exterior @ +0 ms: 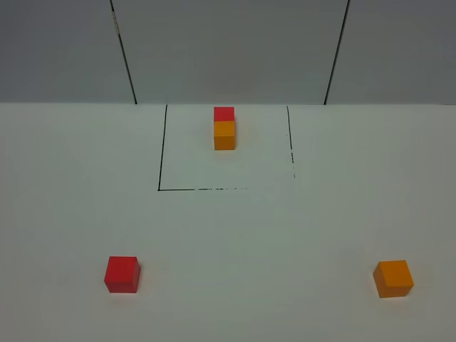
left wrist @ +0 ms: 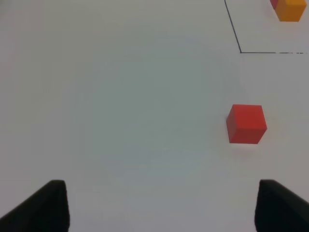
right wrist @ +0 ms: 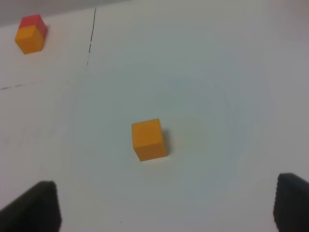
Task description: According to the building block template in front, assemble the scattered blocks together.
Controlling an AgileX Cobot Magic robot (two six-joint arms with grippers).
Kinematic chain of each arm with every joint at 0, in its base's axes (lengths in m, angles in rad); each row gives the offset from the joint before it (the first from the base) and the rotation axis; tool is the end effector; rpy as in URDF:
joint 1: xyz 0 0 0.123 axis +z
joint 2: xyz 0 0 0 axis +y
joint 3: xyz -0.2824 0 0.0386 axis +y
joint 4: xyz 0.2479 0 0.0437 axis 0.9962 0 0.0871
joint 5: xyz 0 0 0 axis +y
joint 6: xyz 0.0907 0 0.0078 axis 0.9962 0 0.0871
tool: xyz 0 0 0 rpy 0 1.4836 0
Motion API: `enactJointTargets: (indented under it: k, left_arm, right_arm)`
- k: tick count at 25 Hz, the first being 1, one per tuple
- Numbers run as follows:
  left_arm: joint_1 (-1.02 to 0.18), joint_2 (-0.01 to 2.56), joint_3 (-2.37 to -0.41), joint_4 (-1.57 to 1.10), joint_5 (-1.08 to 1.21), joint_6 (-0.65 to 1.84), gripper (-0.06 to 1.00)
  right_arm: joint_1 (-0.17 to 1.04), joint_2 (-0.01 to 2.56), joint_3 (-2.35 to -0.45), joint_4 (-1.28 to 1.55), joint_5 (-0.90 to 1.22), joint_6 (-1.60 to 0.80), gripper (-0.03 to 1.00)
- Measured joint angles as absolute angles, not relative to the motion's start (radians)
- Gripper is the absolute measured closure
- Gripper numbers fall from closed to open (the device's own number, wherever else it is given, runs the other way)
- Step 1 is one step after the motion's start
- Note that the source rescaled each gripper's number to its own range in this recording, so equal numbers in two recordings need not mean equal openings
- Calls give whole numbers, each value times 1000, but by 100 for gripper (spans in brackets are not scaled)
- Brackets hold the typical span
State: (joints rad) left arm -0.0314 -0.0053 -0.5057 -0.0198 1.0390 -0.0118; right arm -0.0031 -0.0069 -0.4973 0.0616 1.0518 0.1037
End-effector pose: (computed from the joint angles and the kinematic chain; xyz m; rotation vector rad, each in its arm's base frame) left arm -0.0055 -0.0014 0.2805 0.0205 2.0117 -0.0511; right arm -0.0053 0.0049 0.2772 0.1058 2.0296 0.1369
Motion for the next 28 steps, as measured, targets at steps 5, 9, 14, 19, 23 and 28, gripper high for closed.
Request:
enactJointTargets:
  k: [5,9,14,19,23,28]
  left_arm:
    - [-31,-5,-506,-20,1039,-12,28]
    - [-31,-5,-506,-20,1039,-12,28]
    - [-31,-5,-506,-20,1039,-12,28]
    - [-31,-5,-506,-20,1039,-12,28]
    - [-31,-5,-506,-20,1039,-12,28]
    - [-31,-5,-506,-20,1039,-12,28]
  right_arm:
    - [-3,-7,-497,62,1052,104,18]
    - [-3,-7,-497,62,1052,105,18]
    - [-3,-7,-497,62,1052,105,18]
    - [-3,-7,-497,62,1052,105,18]
    - [-3,-7,-497,62,1052,105,18]
    - [-3,-7,-497,62,1052,105,18]
